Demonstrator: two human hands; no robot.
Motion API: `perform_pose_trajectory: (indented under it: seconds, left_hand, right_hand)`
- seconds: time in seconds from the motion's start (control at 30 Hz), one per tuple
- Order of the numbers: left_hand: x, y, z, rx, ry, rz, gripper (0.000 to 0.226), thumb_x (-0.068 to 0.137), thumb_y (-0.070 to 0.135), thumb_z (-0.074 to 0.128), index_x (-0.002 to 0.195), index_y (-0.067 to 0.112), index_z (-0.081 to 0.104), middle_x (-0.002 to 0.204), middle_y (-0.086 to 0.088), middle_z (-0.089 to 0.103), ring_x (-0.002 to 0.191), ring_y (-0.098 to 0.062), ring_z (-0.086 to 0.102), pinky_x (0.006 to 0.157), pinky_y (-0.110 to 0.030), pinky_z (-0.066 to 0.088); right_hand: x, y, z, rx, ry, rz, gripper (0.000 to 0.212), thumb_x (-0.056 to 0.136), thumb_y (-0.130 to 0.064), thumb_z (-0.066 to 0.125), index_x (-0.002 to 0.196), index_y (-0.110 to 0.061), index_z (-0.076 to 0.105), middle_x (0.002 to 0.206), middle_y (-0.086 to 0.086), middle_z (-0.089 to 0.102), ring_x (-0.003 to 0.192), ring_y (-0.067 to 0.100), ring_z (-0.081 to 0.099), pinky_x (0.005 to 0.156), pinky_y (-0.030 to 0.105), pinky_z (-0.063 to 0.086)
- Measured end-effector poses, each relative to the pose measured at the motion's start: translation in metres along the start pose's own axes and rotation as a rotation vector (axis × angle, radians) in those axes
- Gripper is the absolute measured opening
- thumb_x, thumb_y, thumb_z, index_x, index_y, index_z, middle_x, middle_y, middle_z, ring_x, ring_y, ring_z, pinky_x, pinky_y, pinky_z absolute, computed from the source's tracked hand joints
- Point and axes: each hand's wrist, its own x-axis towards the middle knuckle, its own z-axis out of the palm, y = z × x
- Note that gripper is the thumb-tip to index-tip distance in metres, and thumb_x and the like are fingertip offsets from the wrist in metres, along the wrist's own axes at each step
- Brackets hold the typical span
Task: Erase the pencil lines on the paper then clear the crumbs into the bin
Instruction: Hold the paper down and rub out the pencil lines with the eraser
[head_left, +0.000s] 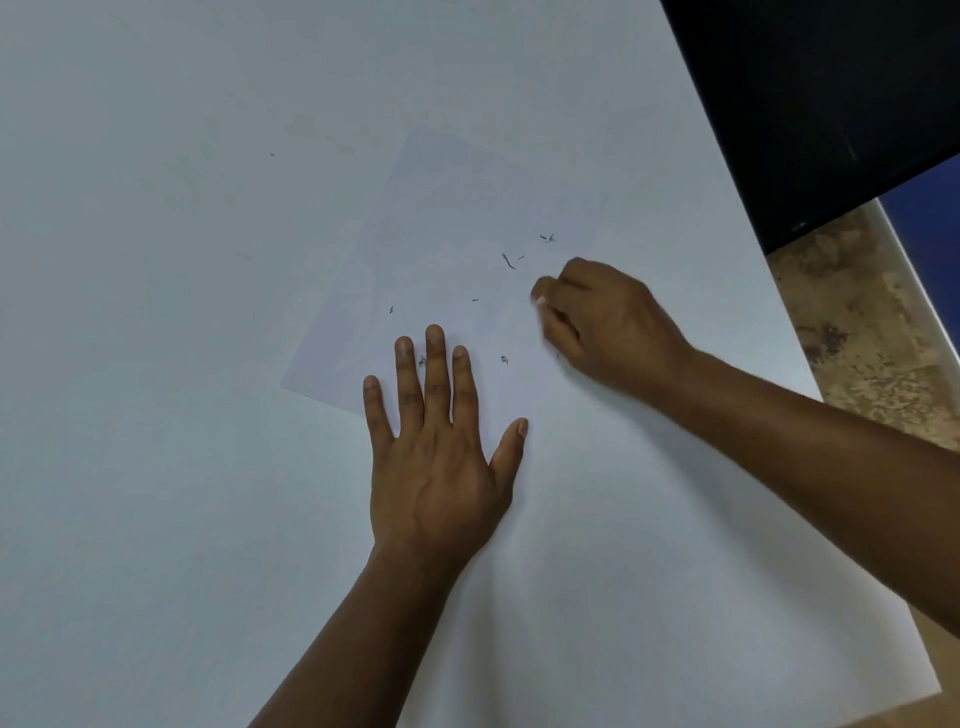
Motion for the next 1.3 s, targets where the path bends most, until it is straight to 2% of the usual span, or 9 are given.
perform_pose_trajectory:
  seconds: [0.23,0.37,0.53,0.67,0.8,0.87,1.0,1.13,1.3]
  left_hand:
    - [-0.001,-0.001,0.000,-0.003,0.023,0.013,0.084,0.103,0.066,0.016,0.163,0.008,0.005,0.171,-0.012,-0.007,0.158,-0.030,-0.011,0.126,-0.057,0.000]
    - [0.000,0.000,-0.001,-0.002,0.007,0.013,0.083,0.103,0.065,0.016,0.163,0.009,0.008,0.171,-0.011,-0.006,0.158,-0.029,-0.011,0.126,-0.057,0.001]
    - [0.000,0.001,-0.001,-0.012,0.011,-0.003,0.084,0.103,0.067,0.013,0.163,0.010,0.002,0.171,-0.011,-0.009,0.158,-0.028,-0.013,0.126,-0.057,0.001]
    - [0.001,0.000,0.000,-0.045,0.058,-0.007,0.086,0.103,0.067,0.017,0.163,0.008,0.001,0.171,-0.014,-0.007,0.158,-0.029,-0.009,0.127,-0.055,0.001]
    - [0.000,0.001,0.000,-0.045,0.057,-0.008,0.088,0.102,0.067,0.018,0.162,0.004,0.004,0.171,-0.015,-0.004,0.158,-0.029,-0.007,0.128,-0.052,0.001]
    - [-0.001,0.001,0.000,-0.040,0.039,-0.009,0.087,0.103,0.065,0.017,0.162,0.003,0.003,0.171,-0.016,-0.006,0.158,-0.029,-0.009,0.127,-0.053,0.002]
    - [0.000,0.002,-0.001,-0.049,0.015,-0.019,0.083,0.104,0.063,0.015,0.162,0.004,0.006,0.171,-0.013,-0.006,0.158,-0.026,-0.012,0.127,-0.052,0.003]
    - [-0.001,0.002,-0.001,-0.050,0.010,-0.024,0.083,0.104,0.063,0.019,0.162,0.004,0.013,0.171,-0.013,0.001,0.159,-0.027,-0.007,0.127,-0.053,0.005]
    - [-0.001,0.002,0.000,-0.079,0.062,-0.005,0.080,0.104,0.058,0.023,0.161,0.002,0.017,0.171,-0.016,0.008,0.159,-0.030,0.001,0.126,-0.055,0.012]
  right_hand:
    - [-0.048,-0.038,-0.003,0.209,-0.210,-0.176,0.017,0.096,-0.015,0.059,0.103,-0.005,0.071,0.080,0.006,0.059,0.070,0.021,0.056,0.064,0.030,0.047]
    - [-0.023,-0.003,0.004,0.073,-0.050,-0.100,0.018,0.096,-0.011,0.056,0.094,-0.002,0.071,0.080,0.011,0.062,0.069,0.029,0.058,0.064,0.037,0.050]
    - [-0.007,0.001,-0.005,0.119,0.030,0.083,0.015,0.094,-0.009,0.058,0.096,-0.005,0.073,0.075,0.006,0.058,0.065,0.020,0.054,0.062,0.036,0.050]
    - [0.000,-0.036,0.001,0.287,-0.074,-0.040,0.017,0.097,-0.017,0.059,0.104,-0.009,0.072,0.078,-0.001,0.058,0.071,0.010,0.054,0.068,0.025,0.047]
    - [0.006,-0.053,0.016,0.183,-0.175,-0.183,0.022,0.096,-0.018,0.052,0.094,-0.007,0.070,0.077,0.004,0.058,0.068,0.019,0.055,0.062,0.033,0.049]
    - [0.015,-0.031,0.018,0.097,-0.120,-0.121,0.023,0.092,-0.016,0.049,0.090,-0.005,0.070,0.077,0.009,0.059,0.069,0.026,0.059,0.063,0.035,0.047]
    - [0.039,0.027,-0.010,0.060,-0.073,0.241,0.023,0.092,-0.016,0.050,0.082,-0.008,0.069,0.073,0.011,0.059,0.071,0.028,0.060,0.069,0.037,0.043]
    - [0.027,0.012,-0.011,0.229,-0.142,0.189,0.017,0.094,-0.013,0.058,0.084,-0.008,0.071,0.070,0.007,0.059,0.069,0.019,0.057,0.074,0.034,0.046]
    - [0.014,-0.001,0.008,0.332,-0.050,0.142,0.012,0.092,-0.010,0.062,0.091,-0.008,0.074,0.070,0.004,0.058,0.065,0.015,0.057,0.067,0.031,0.048]
